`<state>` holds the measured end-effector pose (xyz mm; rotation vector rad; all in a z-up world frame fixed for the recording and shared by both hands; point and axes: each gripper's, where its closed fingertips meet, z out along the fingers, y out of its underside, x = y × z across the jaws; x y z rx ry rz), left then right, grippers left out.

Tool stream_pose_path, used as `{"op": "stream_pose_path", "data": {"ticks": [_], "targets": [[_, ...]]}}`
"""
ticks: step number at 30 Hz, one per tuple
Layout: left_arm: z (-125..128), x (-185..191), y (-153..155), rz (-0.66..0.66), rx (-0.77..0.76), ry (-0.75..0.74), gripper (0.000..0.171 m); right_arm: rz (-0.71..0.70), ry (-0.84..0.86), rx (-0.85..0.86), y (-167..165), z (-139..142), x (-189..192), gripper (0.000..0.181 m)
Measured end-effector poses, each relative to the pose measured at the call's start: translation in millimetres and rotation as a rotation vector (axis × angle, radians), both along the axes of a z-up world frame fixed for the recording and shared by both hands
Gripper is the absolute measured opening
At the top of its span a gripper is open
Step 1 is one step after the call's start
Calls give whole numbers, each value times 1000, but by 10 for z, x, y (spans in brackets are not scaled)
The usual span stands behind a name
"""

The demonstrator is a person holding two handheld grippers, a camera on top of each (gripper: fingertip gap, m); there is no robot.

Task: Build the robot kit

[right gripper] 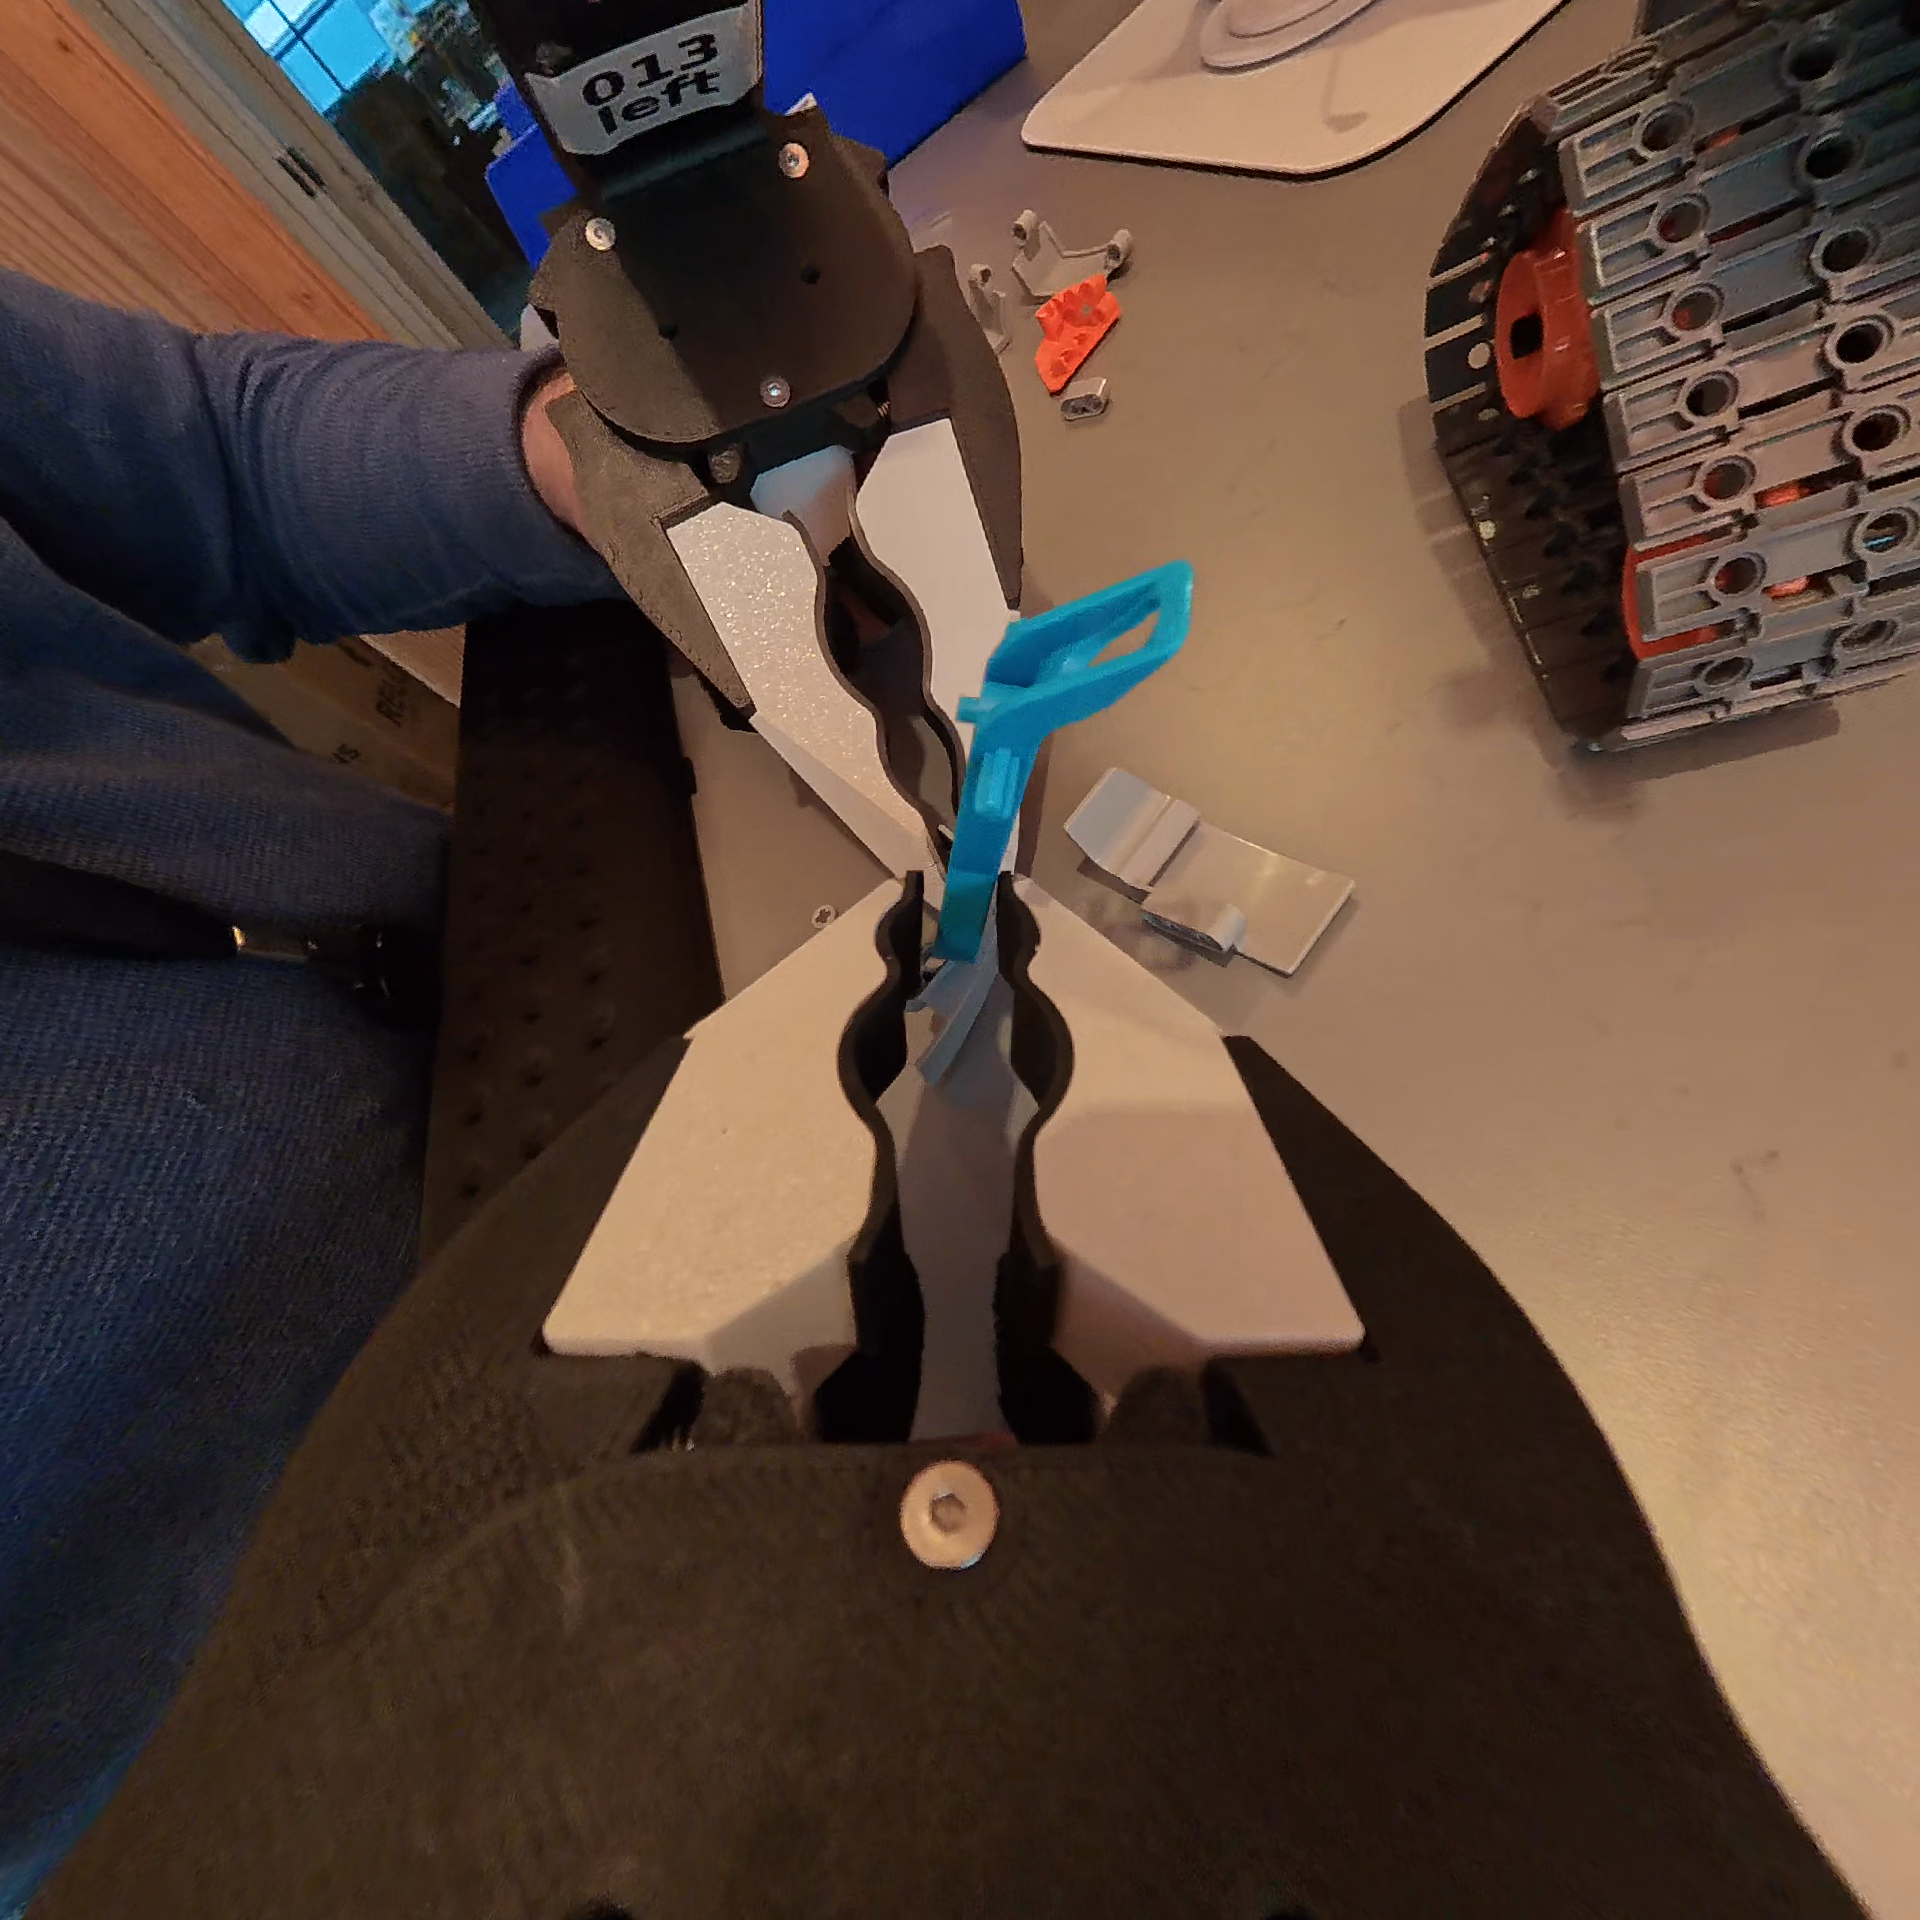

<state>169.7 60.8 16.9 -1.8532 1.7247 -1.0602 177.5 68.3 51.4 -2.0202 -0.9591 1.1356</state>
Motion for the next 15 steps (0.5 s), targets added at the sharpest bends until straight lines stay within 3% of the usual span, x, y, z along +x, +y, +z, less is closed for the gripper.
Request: {"op": "stream_pose_path", "data": {"ticks": [5,7,11,15], "targets": [[0,7,1,-4,0,1,3,9,10,39,5,57,24,17],[0,3,-7,-20,1,4,3,36,5,39,0,56,29,29],[1,-12,-32,-86,28,7,3,143,79,88,-15,173,0,35],[5,-49,4,-123,53,28,3,271,-34,179,-83,142,27,33]]}}
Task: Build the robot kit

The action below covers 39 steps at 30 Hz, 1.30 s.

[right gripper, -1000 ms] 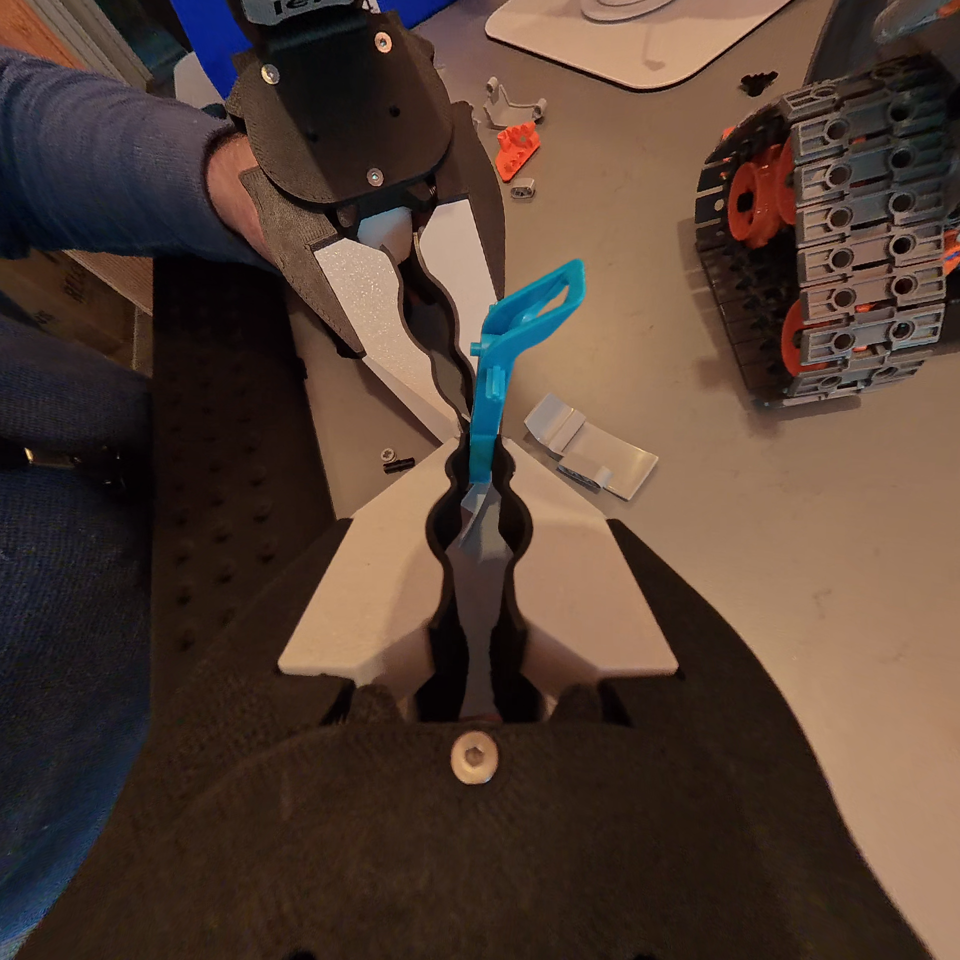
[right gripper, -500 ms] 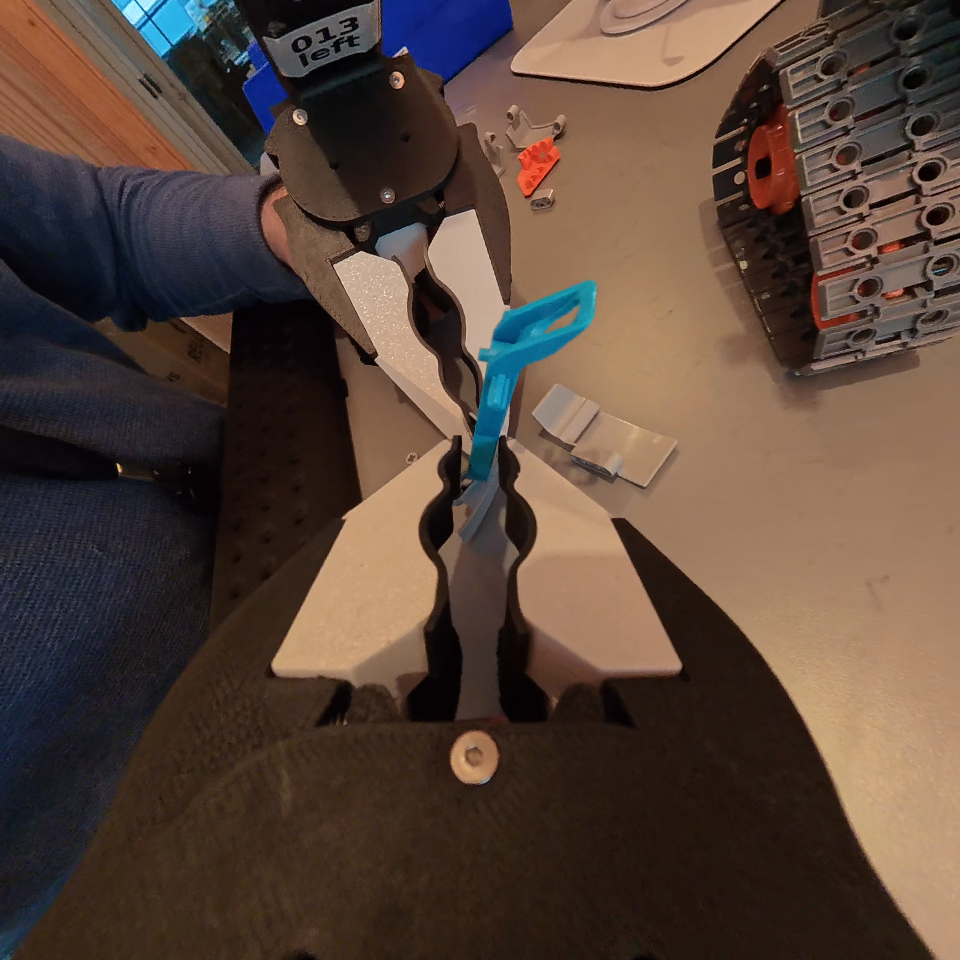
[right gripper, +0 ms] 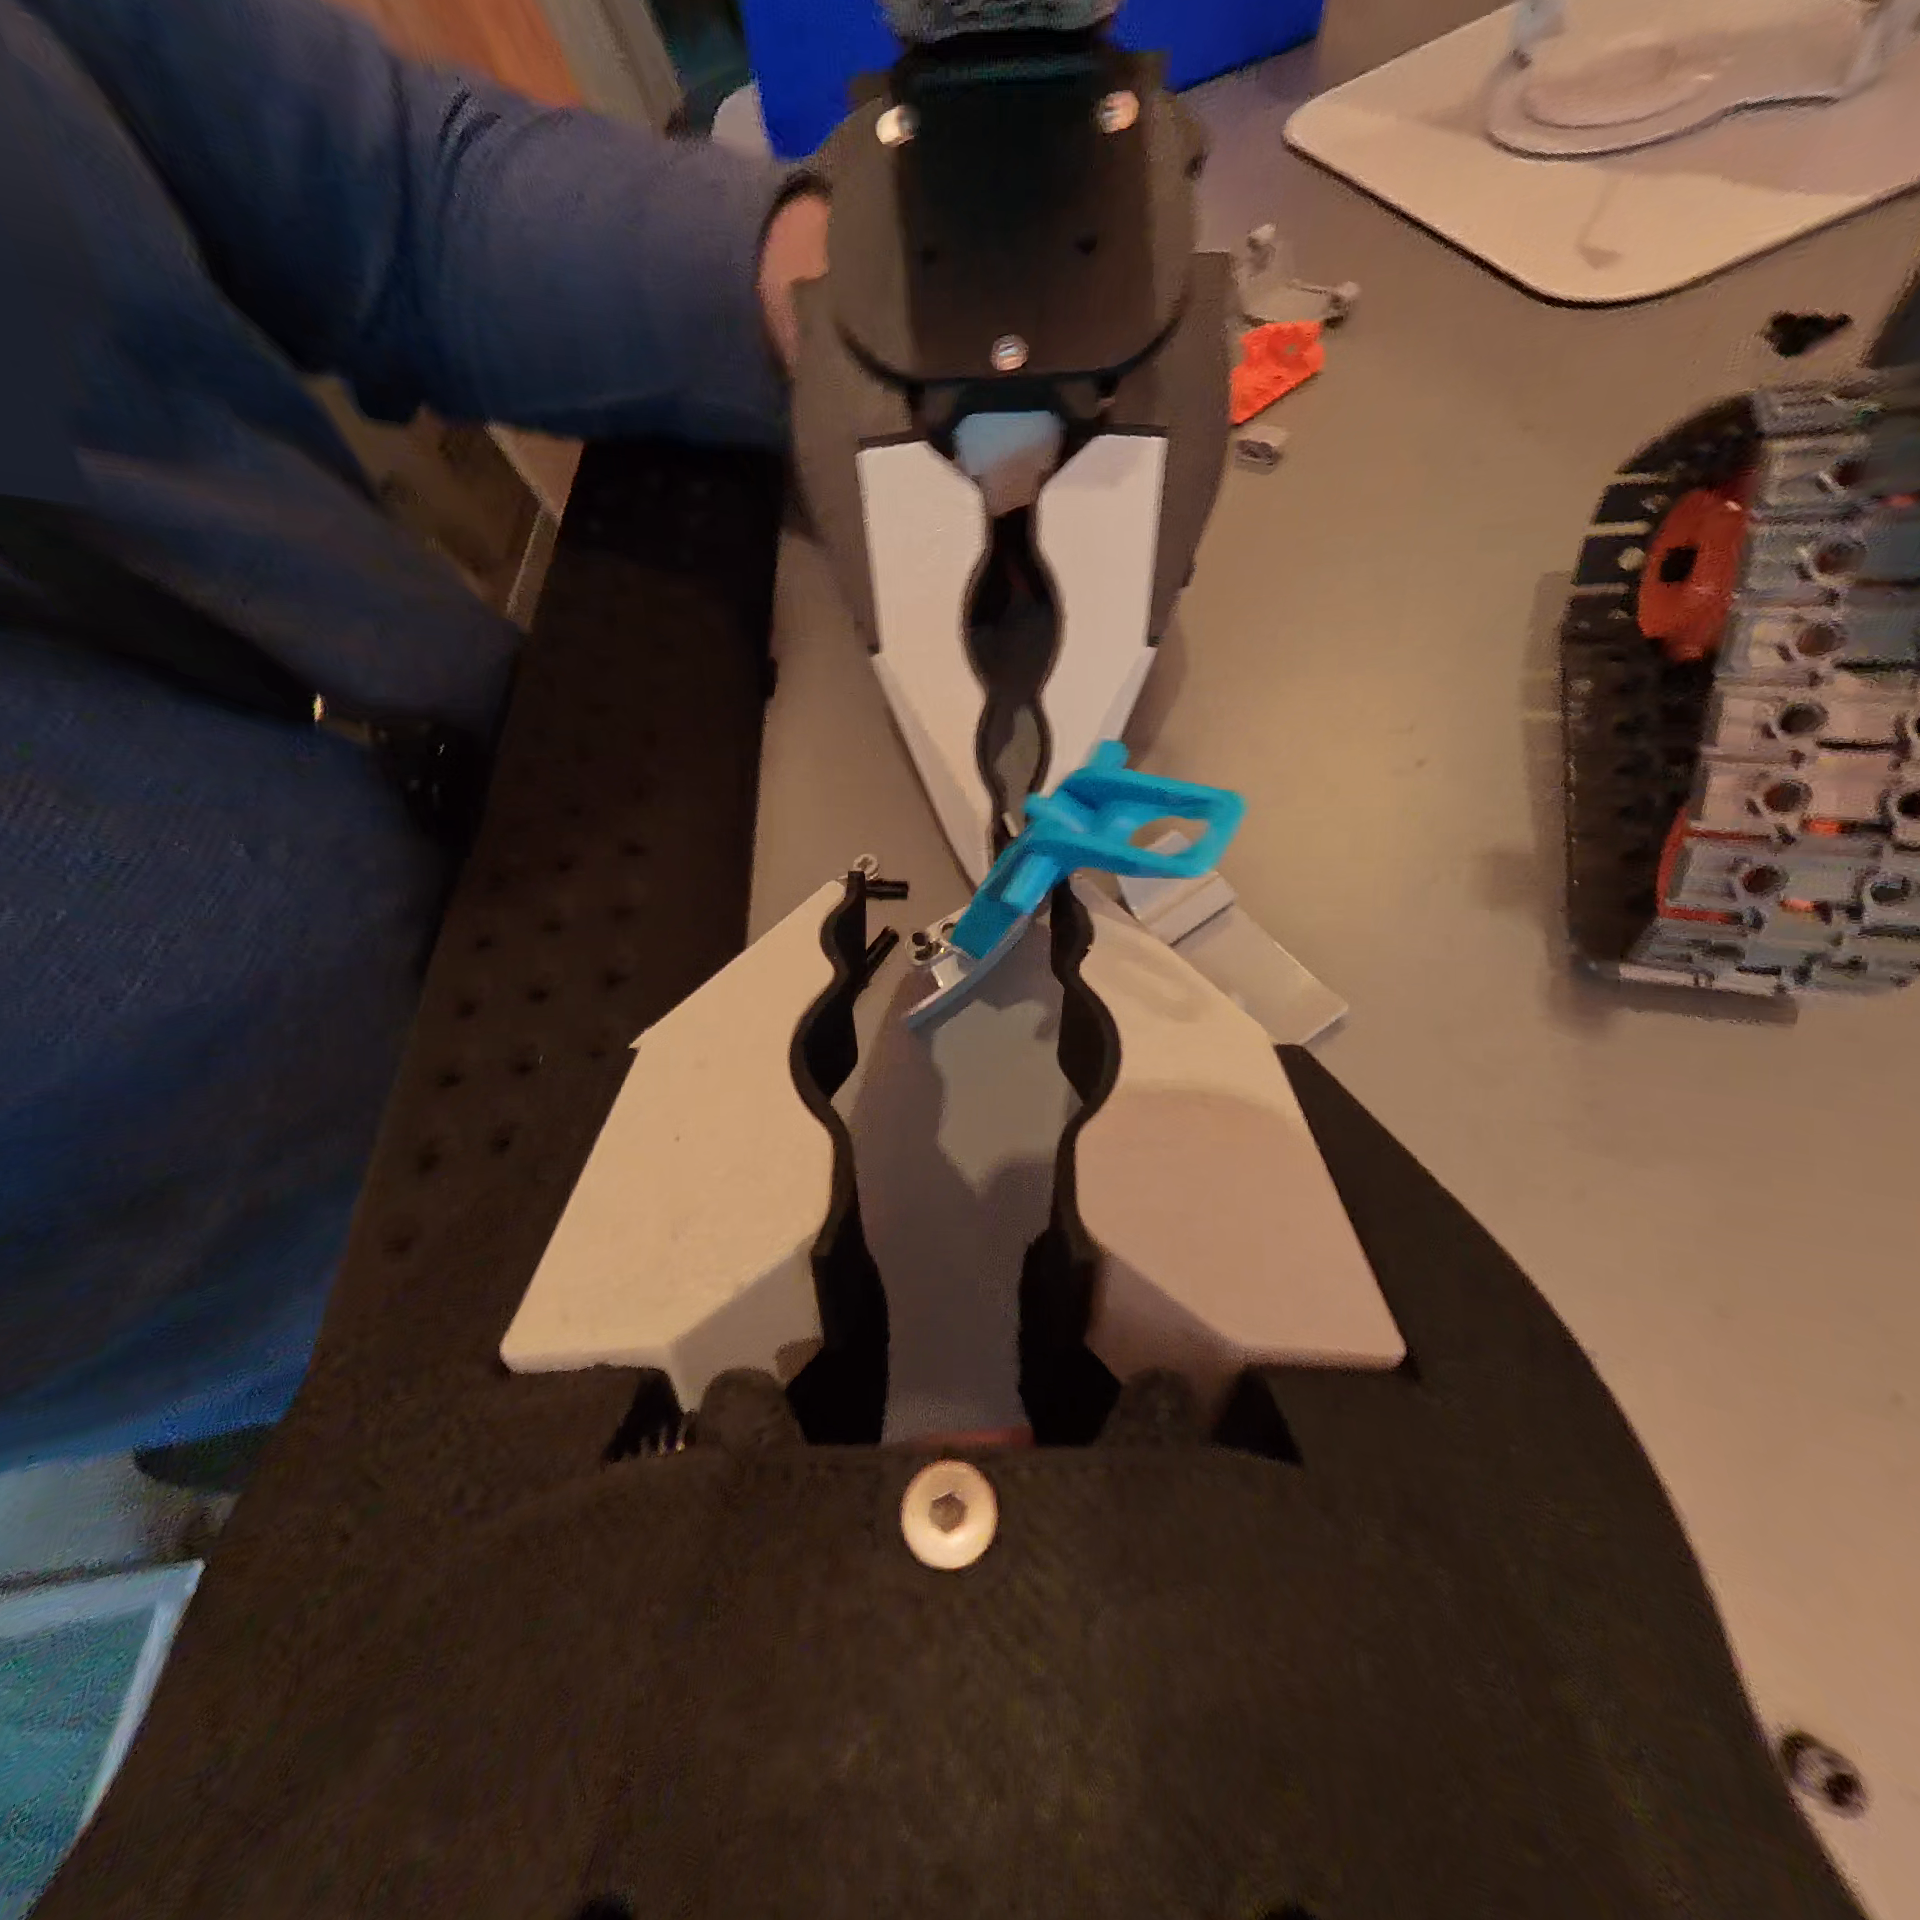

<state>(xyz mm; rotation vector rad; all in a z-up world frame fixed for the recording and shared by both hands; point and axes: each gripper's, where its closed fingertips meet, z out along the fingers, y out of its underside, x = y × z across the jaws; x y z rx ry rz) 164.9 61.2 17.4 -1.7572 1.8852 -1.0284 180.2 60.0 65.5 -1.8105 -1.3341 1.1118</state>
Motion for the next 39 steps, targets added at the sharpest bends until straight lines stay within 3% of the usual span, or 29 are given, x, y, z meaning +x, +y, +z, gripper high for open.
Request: {"op": "stream_pose_path", "data": {"ticks": [8,18,39], "targets": [[-7,-42,-150,-193,-50,20,3,143,-25,96,-54,-80,-57,38],[-7,-35,-184,-242,-92,27,3,227,4,121,-198,-110,-125,24],[-4,-18,-210,-235,-108,30,3,247,-213,274,-211,-147,-122,19]]}}
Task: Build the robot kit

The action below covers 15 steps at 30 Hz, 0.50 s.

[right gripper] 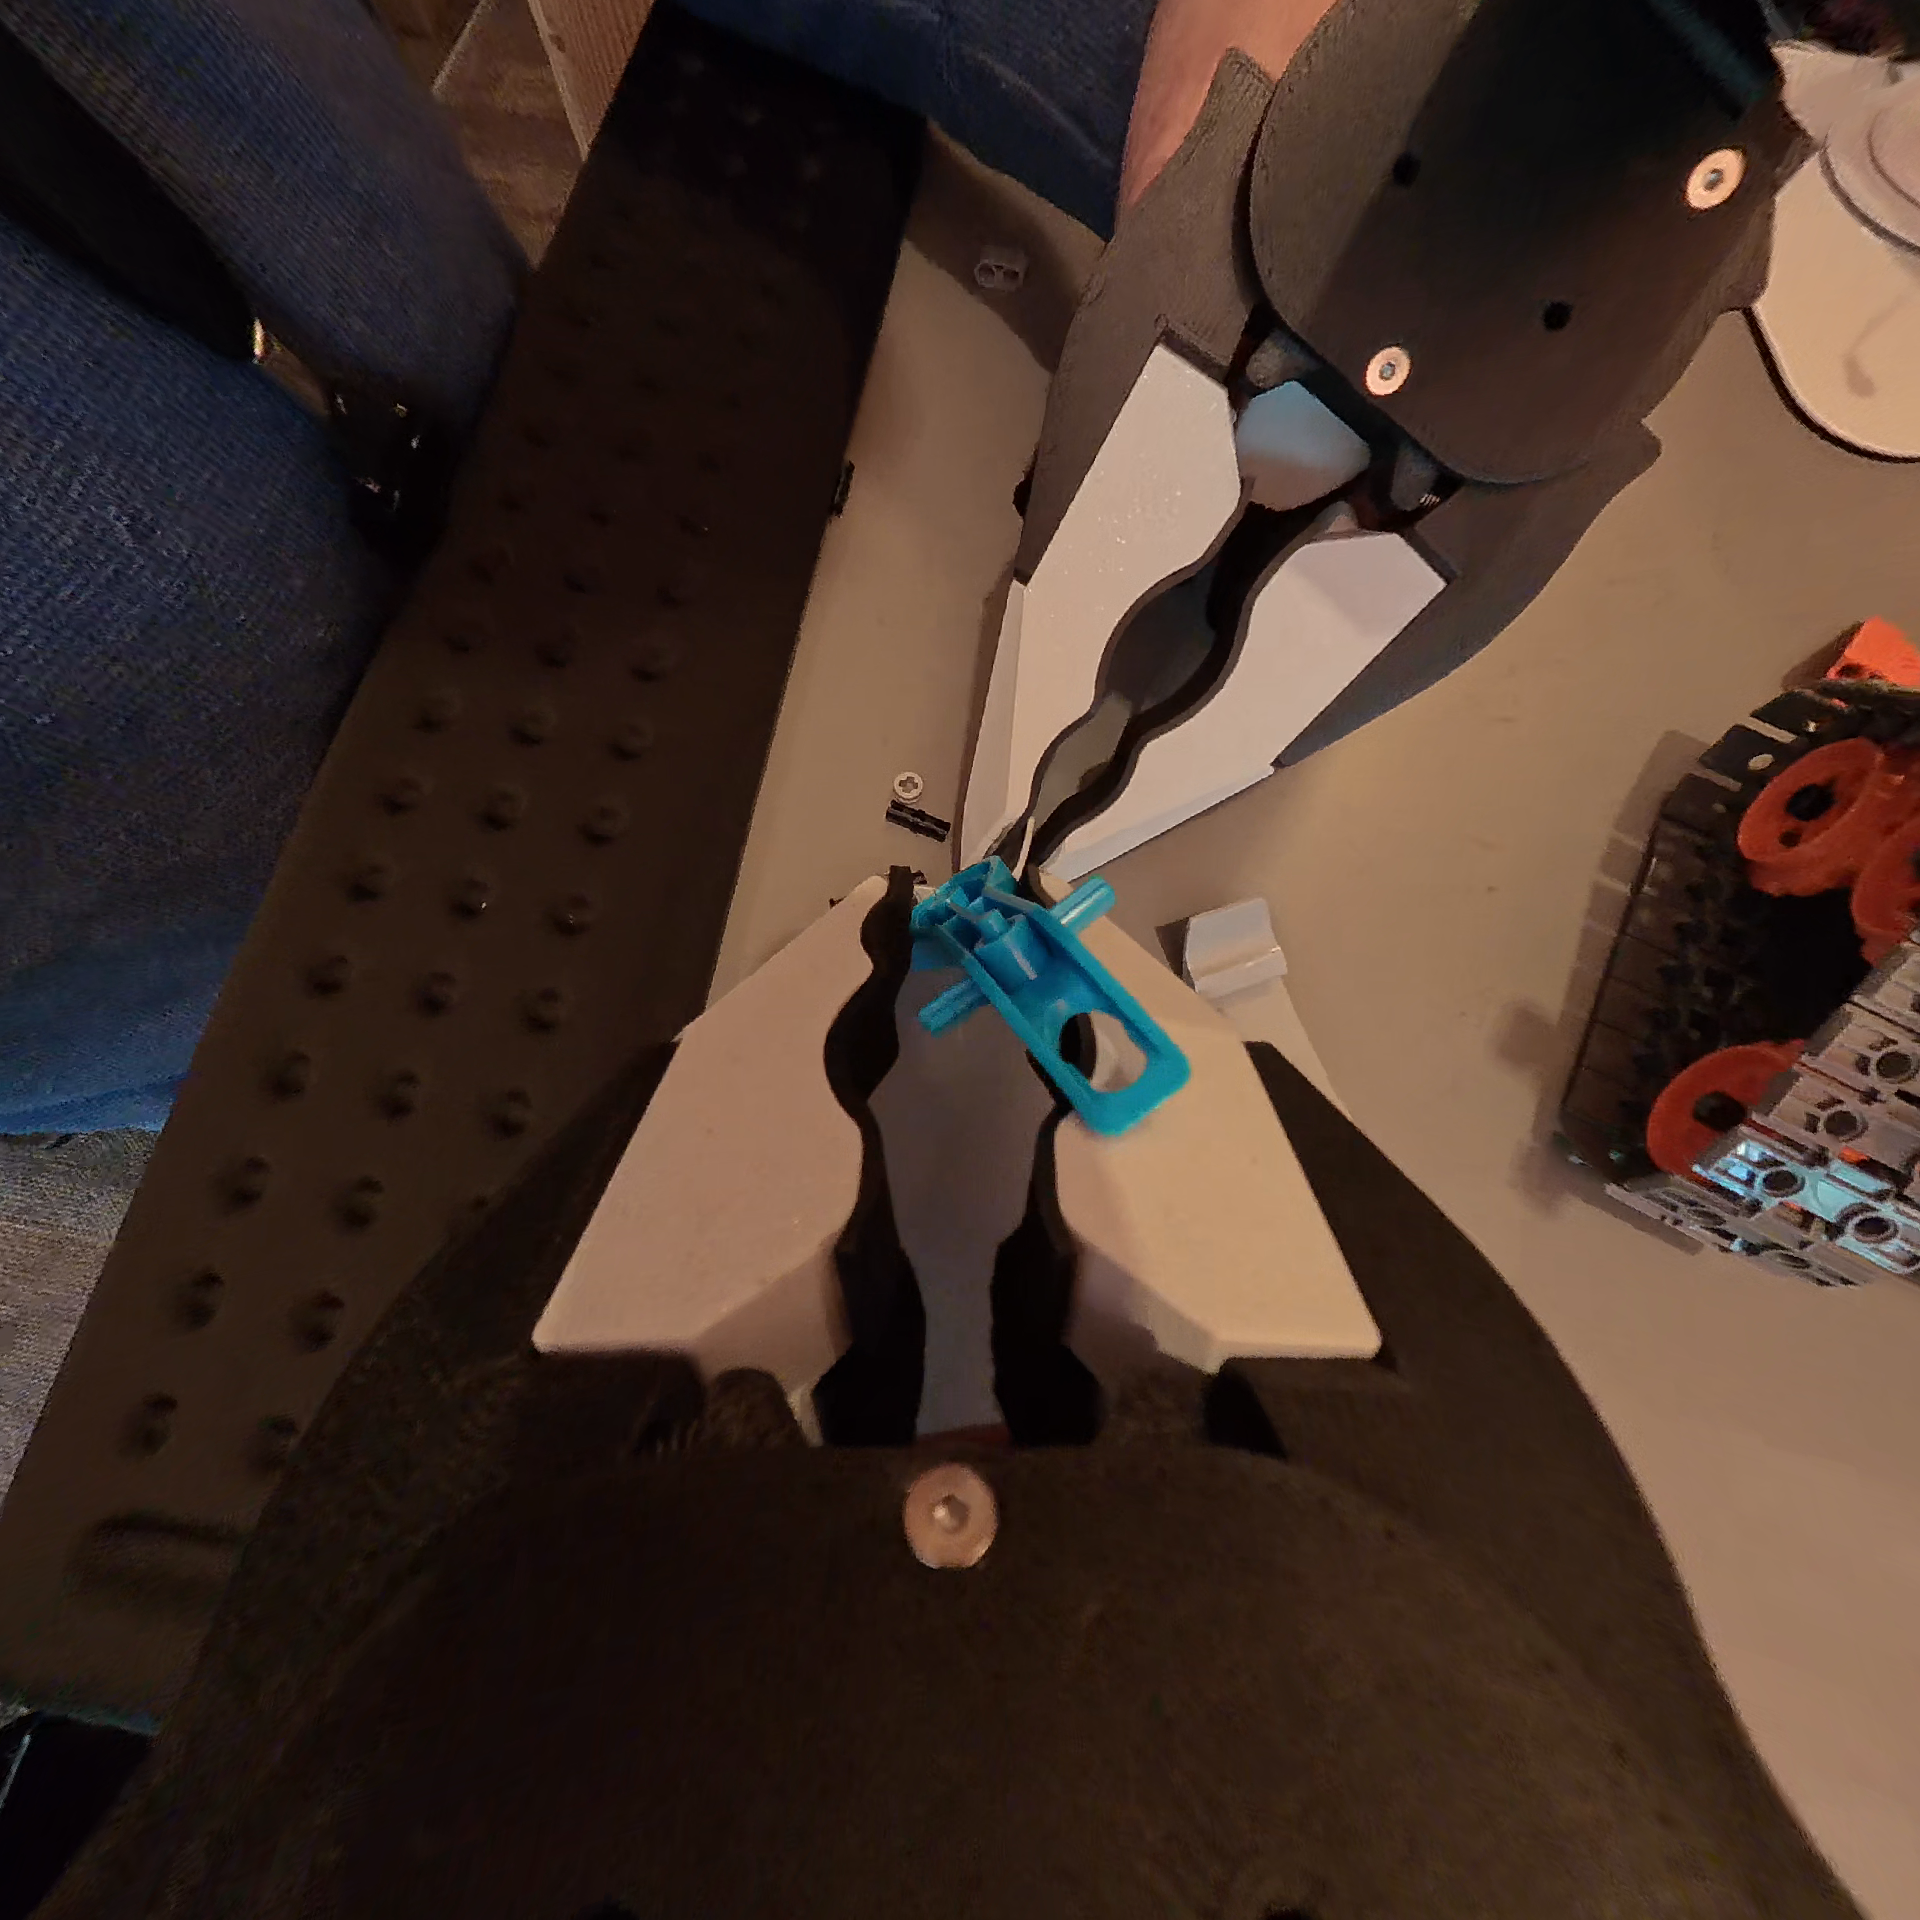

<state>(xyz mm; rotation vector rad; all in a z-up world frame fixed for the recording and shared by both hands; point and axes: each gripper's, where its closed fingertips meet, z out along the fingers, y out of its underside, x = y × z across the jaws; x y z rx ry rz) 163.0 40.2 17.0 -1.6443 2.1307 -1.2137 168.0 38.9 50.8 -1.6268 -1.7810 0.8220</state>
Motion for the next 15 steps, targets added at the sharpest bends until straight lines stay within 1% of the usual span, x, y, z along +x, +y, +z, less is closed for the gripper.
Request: {"op": "stream_pose_path", "data": {"ticks": [3,4,5,10,15], "targets": [[-2,-4,-1,10,-3,2,3,-26,27,4,-4,8,-13,18],[-3,-8,-2,8,1,0,3,-44,44,-26,-13,16,-30,19],[-1,-6,-4,10,-1,3,3,-68,48,-65,-11,16,-22,20],[-2,9,75,57,6,4,3,-186,95,-79,84,23,30,20],[-1,31,109,96,16,13,3,-308,142,-177,147,24,113,19]]}}
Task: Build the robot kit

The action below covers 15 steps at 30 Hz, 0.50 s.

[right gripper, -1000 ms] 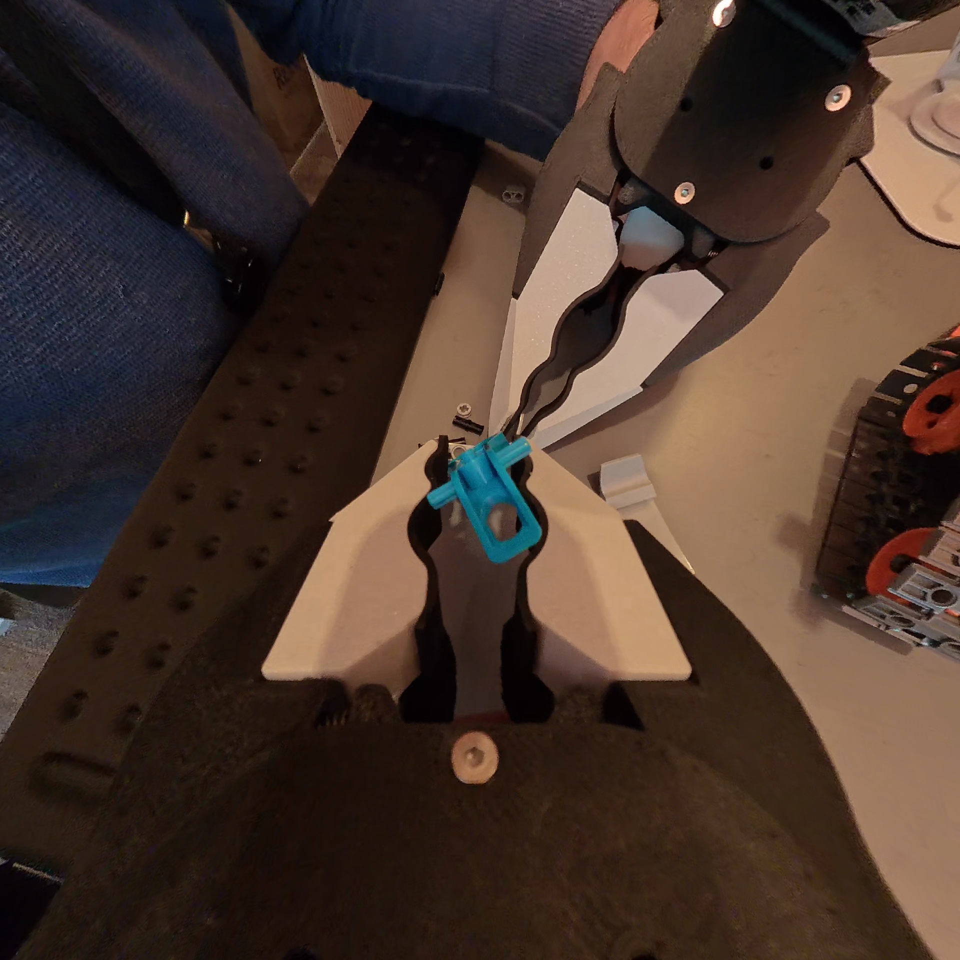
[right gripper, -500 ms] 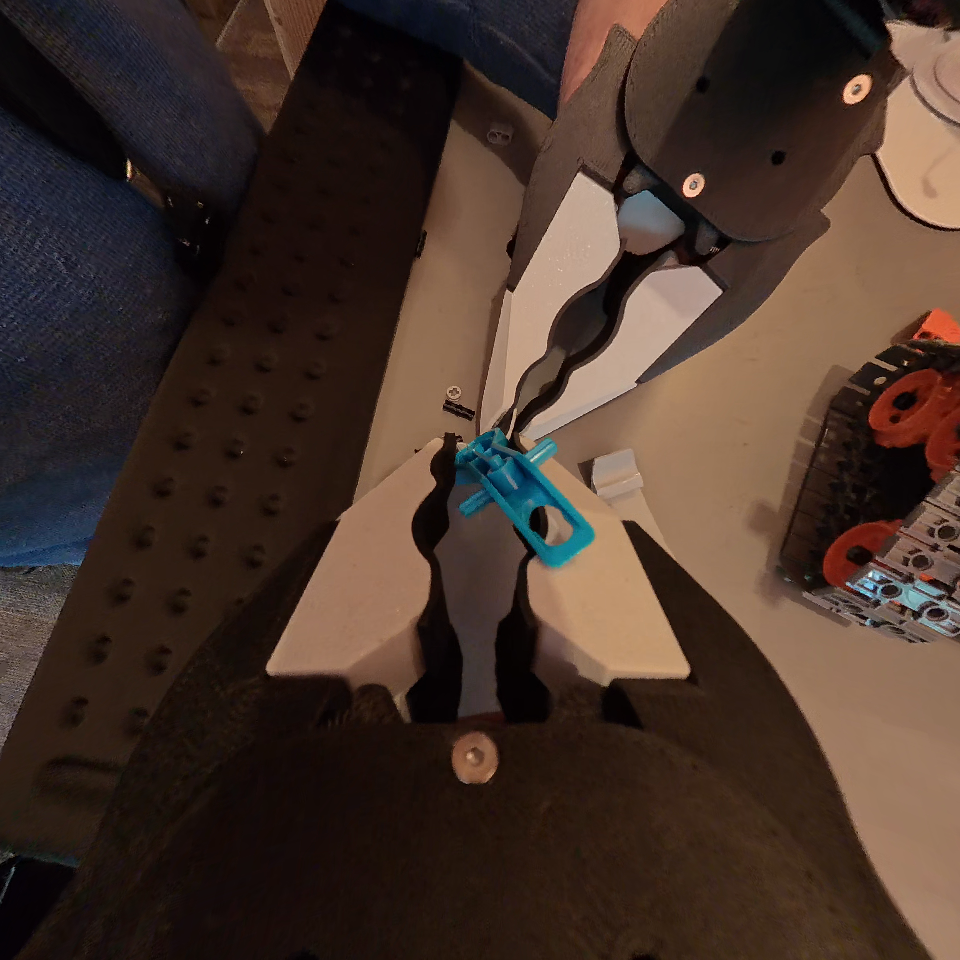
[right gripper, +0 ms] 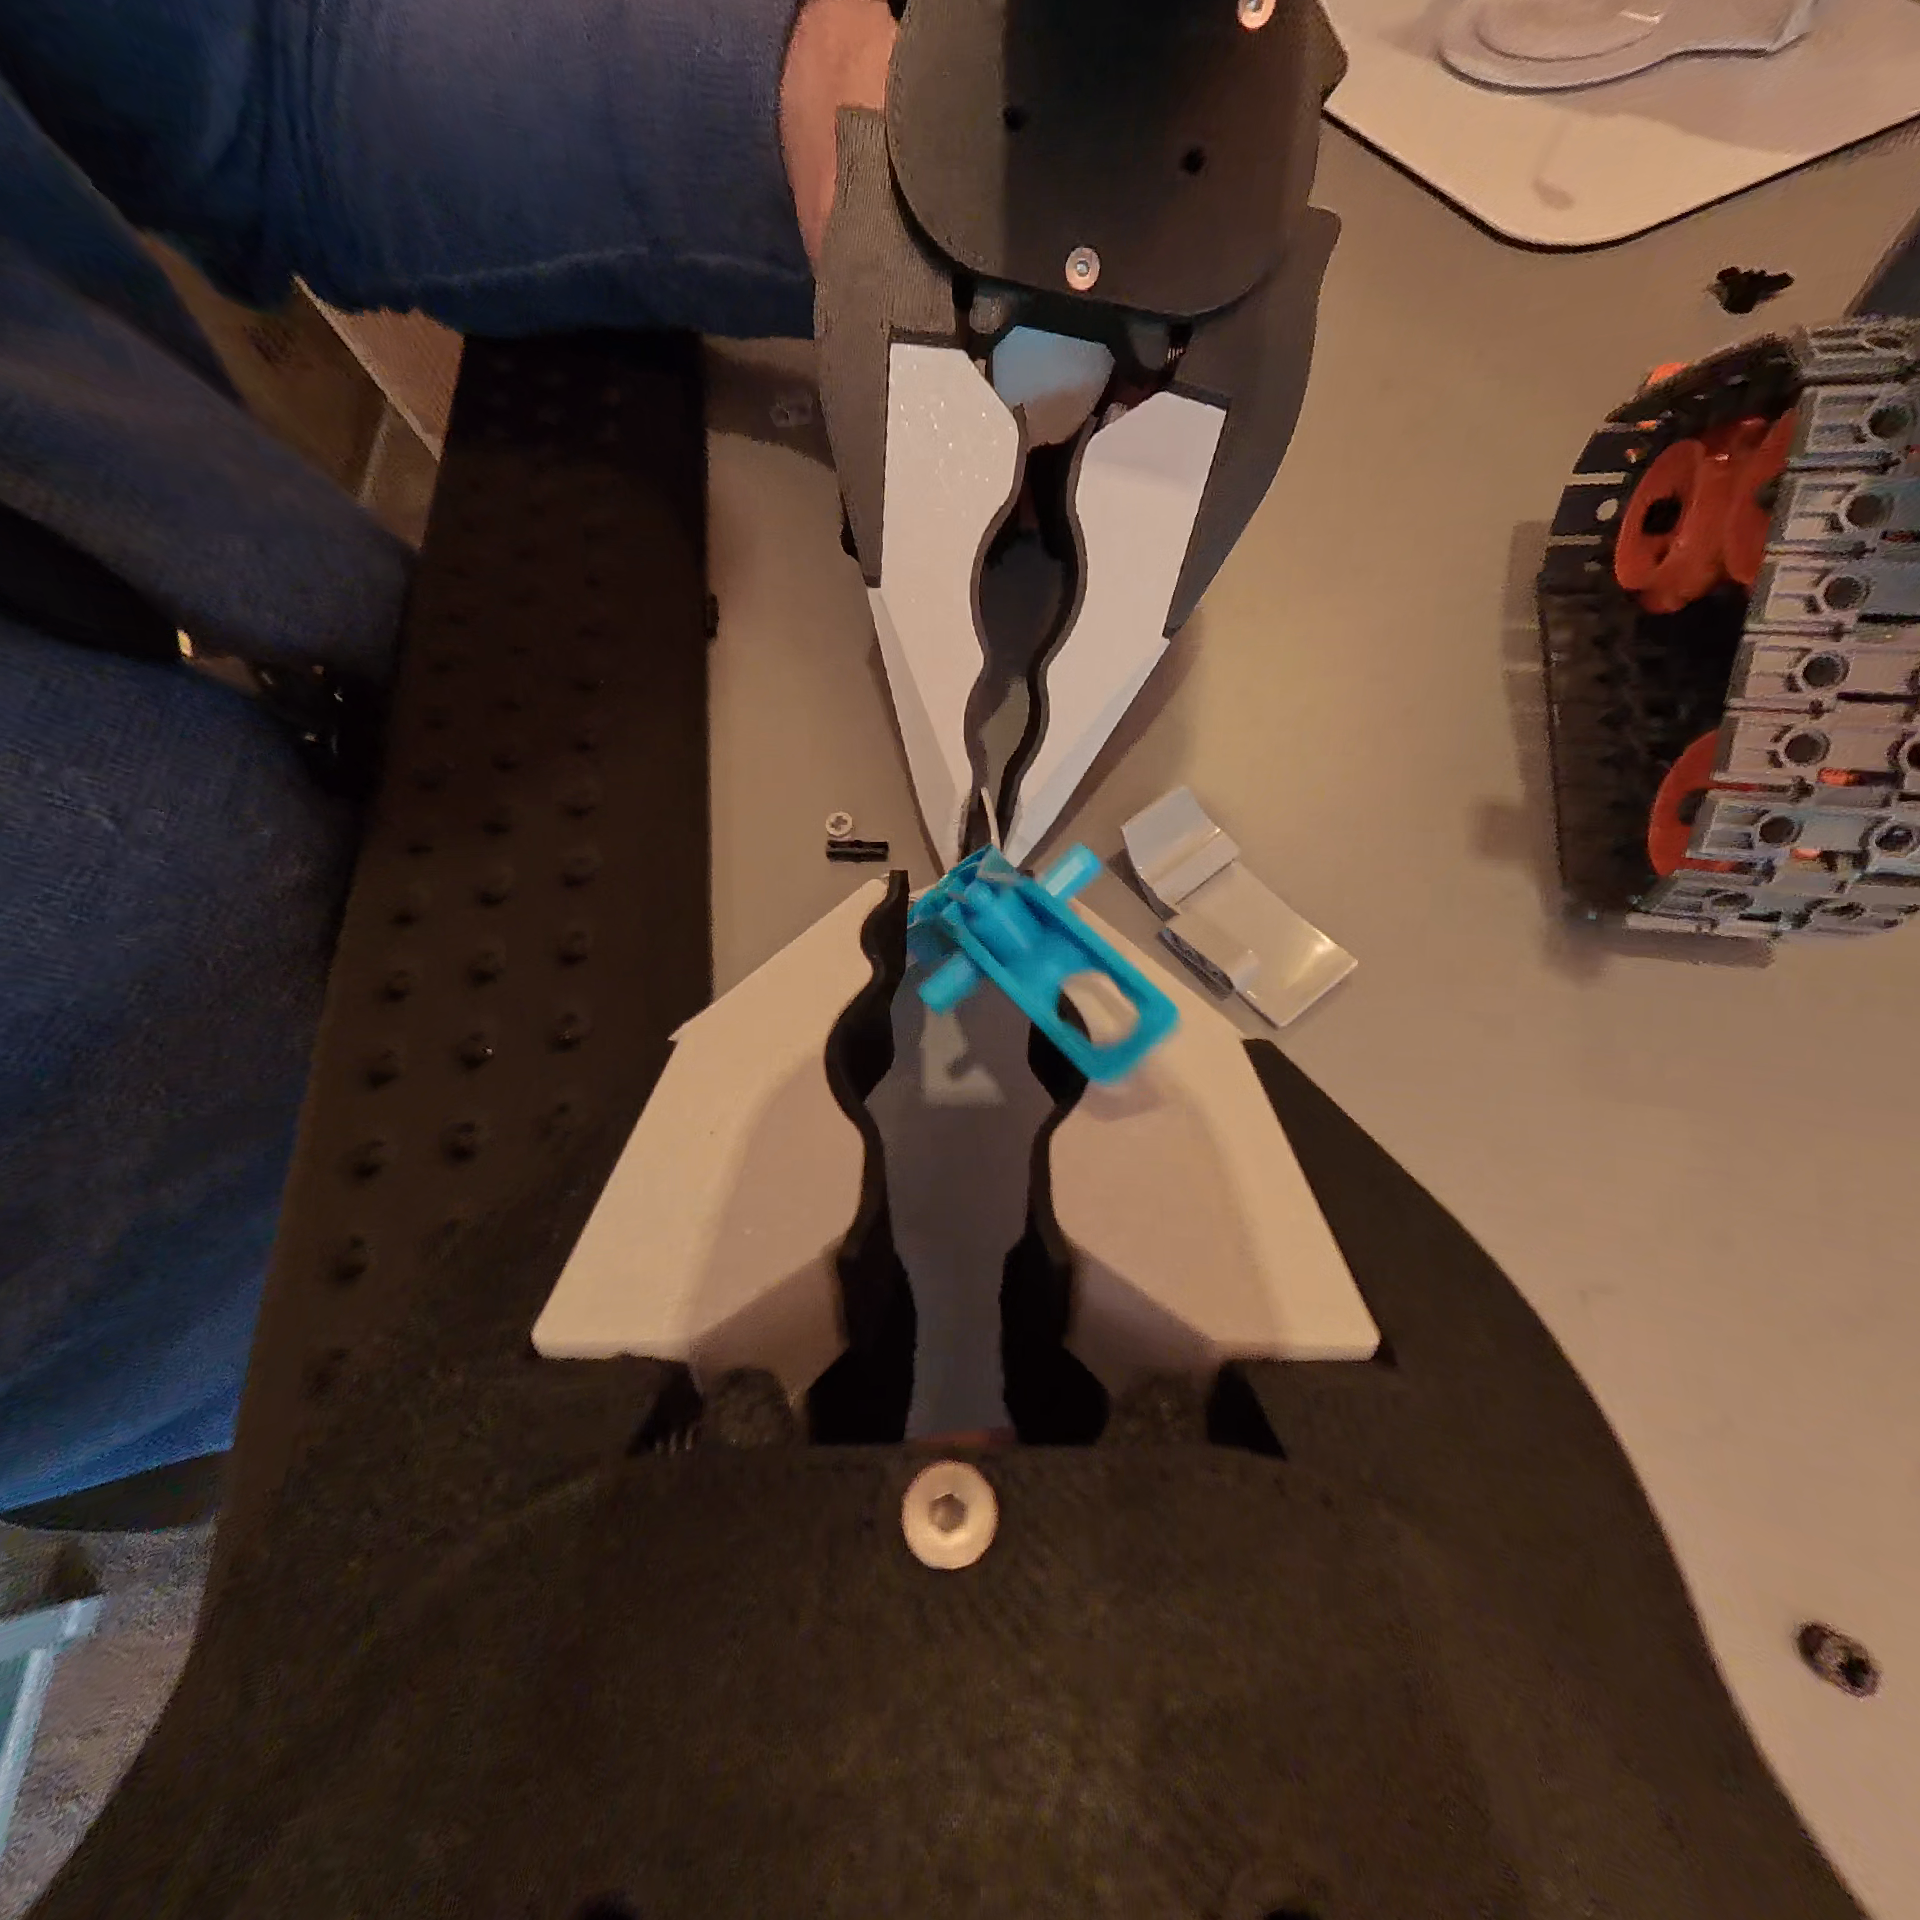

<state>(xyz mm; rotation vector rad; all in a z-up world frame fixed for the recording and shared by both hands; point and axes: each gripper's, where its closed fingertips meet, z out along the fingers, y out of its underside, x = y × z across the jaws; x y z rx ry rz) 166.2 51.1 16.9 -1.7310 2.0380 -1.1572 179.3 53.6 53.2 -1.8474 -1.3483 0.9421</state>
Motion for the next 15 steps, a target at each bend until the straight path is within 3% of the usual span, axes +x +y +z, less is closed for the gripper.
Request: {"op": "stream_pose_path", "data": {"ticks": [3,6,10,15], "targets": [[-1,-2,12,10,7,3,3,-28,30,-20,-14,27,26,17],[-1,-3,15,16,-1,6,3,-31,28,-14,-20,9,54,26],[-2,-5,29,25,1,9,3,-32,10,-34,-22,-1,89,22],[-2,-2,45,61,0,18,3,-117,14,-123,15,4,65,26]]}}
